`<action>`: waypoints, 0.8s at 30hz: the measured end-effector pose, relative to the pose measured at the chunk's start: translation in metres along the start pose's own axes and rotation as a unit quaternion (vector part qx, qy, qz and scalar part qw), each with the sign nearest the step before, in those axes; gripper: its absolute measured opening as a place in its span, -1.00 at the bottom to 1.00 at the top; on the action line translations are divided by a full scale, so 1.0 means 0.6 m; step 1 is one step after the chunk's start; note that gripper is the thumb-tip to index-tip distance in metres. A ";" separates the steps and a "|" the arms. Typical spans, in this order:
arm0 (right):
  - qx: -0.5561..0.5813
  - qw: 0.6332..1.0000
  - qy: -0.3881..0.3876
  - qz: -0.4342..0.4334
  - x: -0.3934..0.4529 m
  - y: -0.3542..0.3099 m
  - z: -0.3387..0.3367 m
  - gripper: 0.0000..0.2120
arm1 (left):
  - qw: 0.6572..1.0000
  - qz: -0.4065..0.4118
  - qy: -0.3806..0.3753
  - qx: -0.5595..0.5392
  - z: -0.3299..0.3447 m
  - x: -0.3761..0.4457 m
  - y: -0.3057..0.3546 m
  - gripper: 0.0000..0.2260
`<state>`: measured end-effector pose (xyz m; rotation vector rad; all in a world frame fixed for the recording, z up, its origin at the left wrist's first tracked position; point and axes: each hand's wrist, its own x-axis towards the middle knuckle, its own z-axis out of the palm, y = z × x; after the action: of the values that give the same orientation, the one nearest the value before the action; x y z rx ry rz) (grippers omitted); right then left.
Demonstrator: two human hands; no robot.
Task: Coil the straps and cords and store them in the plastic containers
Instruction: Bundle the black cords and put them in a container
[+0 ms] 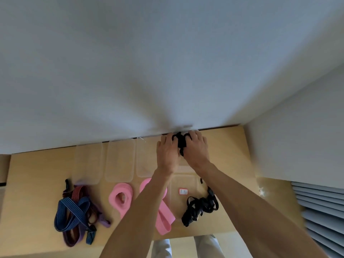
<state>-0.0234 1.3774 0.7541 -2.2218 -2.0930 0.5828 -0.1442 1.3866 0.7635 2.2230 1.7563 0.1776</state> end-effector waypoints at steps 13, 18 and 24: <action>0.309 0.931 0.088 0.175 -0.036 0.010 0.006 -0.59 | 0.996 0.084 0.022 -0.015 0.007 0.018 0.003 -0.83; 0.270 0.944 0.074 0.173 -0.025 0.013 0.008 -0.69 | 0.995 0.088 -0.011 0.050 0.010 0.012 0.002 -0.79; 0.158 0.979 0.108 0.070 -0.013 -0.003 0.003 -0.84 | 0.999 0.021 -0.029 0.032 0.021 0.002 -0.013 -0.86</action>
<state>-0.0257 1.3696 0.7548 -2.1493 -1.6252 0.6001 -0.1479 1.3872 0.7491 2.2866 1.7095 0.0667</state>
